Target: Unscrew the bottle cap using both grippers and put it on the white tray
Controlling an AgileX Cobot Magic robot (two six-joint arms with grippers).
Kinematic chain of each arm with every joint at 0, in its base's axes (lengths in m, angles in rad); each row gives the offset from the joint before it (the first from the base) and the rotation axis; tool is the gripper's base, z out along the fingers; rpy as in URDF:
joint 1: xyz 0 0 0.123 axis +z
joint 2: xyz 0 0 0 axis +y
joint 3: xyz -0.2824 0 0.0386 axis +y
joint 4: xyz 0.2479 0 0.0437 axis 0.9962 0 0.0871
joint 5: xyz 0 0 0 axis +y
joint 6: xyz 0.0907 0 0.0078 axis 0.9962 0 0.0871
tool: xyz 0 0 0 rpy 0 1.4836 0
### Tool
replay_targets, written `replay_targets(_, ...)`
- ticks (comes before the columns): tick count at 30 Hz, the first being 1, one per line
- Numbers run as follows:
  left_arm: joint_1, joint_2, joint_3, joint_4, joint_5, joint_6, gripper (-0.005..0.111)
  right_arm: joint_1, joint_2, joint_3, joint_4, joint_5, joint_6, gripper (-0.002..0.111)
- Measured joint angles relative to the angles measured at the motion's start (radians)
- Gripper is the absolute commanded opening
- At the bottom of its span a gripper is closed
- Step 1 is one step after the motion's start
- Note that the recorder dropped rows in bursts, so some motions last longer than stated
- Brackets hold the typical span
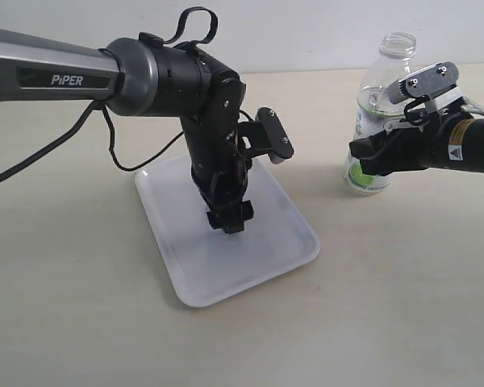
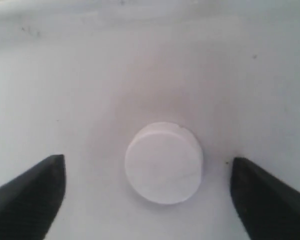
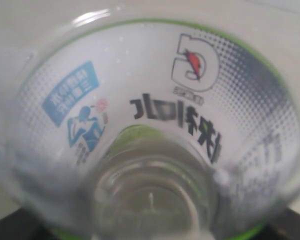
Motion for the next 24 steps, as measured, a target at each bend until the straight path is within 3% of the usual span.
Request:
replay_targets(16,0.0,-0.094,-0.001,0.05,0.092,0.046,0.105,0.0,0.0,0.0,0.0,0.0,-0.003,0.003)
replay_targets(18,0.0,-0.118,-0.001,0.052,0.101,0.046,0.105,0.0,0.0,0.0,0.002,0.0,-0.003,0.012)
replay_targets(21,0.0,-0.14,-0.001,0.052,0.103,0.048,0.105,0.0,0.0,0.0,0.004,-0.002,-0.003,0.038)
replay_targets(24,0.0,-0.142,-0.001,0.052,0.111,0.049,0.105,0.0,0.0,0.0,0.005,-0.004,-0.003,0.076)
